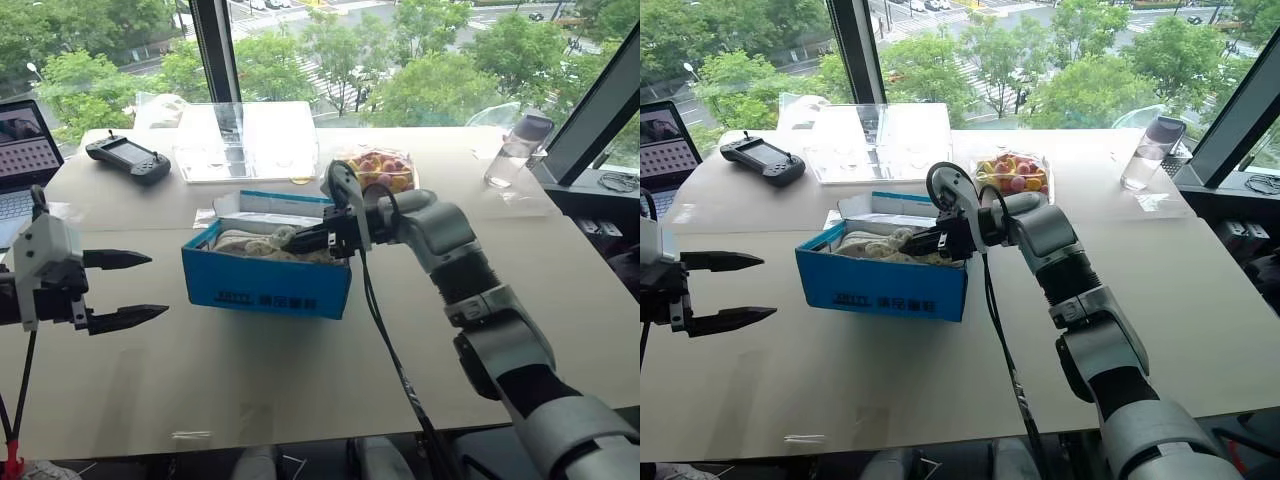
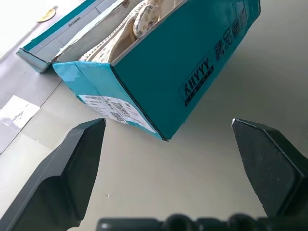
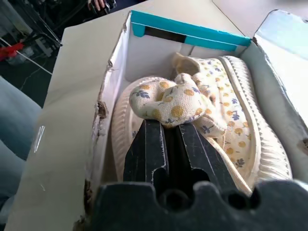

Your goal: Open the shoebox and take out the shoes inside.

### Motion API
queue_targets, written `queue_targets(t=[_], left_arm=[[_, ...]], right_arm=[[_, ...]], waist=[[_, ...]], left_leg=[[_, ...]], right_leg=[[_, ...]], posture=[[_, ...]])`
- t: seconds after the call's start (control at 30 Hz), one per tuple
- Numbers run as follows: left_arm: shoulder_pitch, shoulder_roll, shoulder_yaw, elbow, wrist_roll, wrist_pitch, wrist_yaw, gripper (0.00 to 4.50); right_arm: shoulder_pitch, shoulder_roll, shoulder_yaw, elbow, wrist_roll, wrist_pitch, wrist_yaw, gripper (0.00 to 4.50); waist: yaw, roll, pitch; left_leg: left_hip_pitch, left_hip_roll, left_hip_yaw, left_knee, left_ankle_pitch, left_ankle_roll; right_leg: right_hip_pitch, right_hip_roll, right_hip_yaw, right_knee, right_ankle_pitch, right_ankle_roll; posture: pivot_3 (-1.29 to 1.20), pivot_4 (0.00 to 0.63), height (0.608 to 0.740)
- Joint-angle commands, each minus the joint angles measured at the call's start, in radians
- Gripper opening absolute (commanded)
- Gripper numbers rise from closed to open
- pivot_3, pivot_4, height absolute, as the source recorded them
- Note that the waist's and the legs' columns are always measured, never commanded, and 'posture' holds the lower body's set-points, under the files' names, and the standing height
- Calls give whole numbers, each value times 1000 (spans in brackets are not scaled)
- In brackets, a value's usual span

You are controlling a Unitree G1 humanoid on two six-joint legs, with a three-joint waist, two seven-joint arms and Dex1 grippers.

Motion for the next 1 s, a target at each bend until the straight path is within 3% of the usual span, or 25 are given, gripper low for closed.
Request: queue_targets(t=[0.03,0.17,0.23,0.43,0.53,0.83,1.0], left_arm=[[-20,14,0,-6,-8,1,5,4500],[-28,16,-12,-1,-4,-1,5,4500],[-30,19,-17,0,0,-2,4,4500],[-39,24,-27,1,-1,1,4,4500],[-48,27,-35,3,-2,3,4,4500],[-104,38,-81,18,-2,7,3,4500],[-119,40,-95,20,-3,9,2,4500]], right_arm=[[32,-26,-9,-115,31,12,31,34],[76,-40,1,-225,46,32,40,34],[70,-29,22,-199,-91,-130,-118,34],[161,-92,73,-460,-148,-263,-109,34],[179,-92,86,-471,-206,-311,-175,34],[244,-109,184,-408,-491,-737,-375,34],[280,-113,170,-400,-582,-868,-491,34]], waist=[[0,0,0],[1,0,0],[0,0,0],[0,0,0],[0,0,0],[-1,0,0],[-1,0,0]], left_leg=[[0,0,0,0,0,0],[0,0,0,0,0,0],[-1,0,-1,0,0,0],[0,0,-1,0,0,0],[-1,-1,-1,1,0,0],[0,-1,0,1,0,0],[0,0,0,1,1,-2]], right_leg=[[0,0,0,0,0,0],[0,0,0,0,0,0],[0,0,0,0,0,0],[0,0,0,0,0,0],[0,0,0,0,0,0],[0,0,0,0,0,0],[0,0,0,0,0,0]], posture=[[0,150,740],[0,150,740],[0,150,740],[0,150,740],[0,150,740],[0,150,740],[0,150,740]])
